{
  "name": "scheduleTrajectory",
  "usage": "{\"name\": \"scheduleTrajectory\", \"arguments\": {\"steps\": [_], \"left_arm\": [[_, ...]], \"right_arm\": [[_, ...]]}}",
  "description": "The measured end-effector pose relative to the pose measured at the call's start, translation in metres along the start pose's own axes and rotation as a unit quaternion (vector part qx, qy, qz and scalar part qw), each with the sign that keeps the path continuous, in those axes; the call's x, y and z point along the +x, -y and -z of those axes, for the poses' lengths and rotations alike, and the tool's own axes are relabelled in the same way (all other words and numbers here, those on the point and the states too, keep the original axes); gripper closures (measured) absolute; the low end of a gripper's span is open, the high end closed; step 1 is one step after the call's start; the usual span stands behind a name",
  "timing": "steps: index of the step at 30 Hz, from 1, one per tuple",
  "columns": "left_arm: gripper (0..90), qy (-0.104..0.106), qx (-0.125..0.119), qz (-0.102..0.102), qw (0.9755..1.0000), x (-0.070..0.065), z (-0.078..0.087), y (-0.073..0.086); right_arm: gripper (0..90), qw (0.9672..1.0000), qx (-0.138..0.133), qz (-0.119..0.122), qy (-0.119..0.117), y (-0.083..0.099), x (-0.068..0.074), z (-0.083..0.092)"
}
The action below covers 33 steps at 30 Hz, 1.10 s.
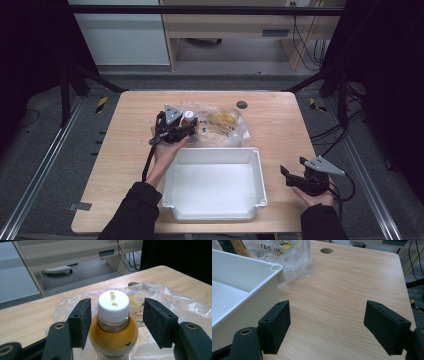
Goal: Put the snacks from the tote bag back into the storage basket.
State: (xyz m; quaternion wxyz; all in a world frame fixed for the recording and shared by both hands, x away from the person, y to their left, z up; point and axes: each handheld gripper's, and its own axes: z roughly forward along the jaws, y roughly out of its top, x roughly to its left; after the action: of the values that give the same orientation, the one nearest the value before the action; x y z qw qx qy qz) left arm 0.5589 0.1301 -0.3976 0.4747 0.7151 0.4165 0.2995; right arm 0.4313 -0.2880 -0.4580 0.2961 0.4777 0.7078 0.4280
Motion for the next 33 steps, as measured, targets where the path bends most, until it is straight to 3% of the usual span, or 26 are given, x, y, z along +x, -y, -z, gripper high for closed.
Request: {"name": "scheduleTrajectory", "arguments": {"steps": [33], "left_arm": [[58.1,-0.01,-0.005,0.006,0.9999,0.001,-0.014,0.002]], "right_arm": [[21.7,1.0,0.002,0.003,-0.004,0.001,0.0,-0.002]]}}
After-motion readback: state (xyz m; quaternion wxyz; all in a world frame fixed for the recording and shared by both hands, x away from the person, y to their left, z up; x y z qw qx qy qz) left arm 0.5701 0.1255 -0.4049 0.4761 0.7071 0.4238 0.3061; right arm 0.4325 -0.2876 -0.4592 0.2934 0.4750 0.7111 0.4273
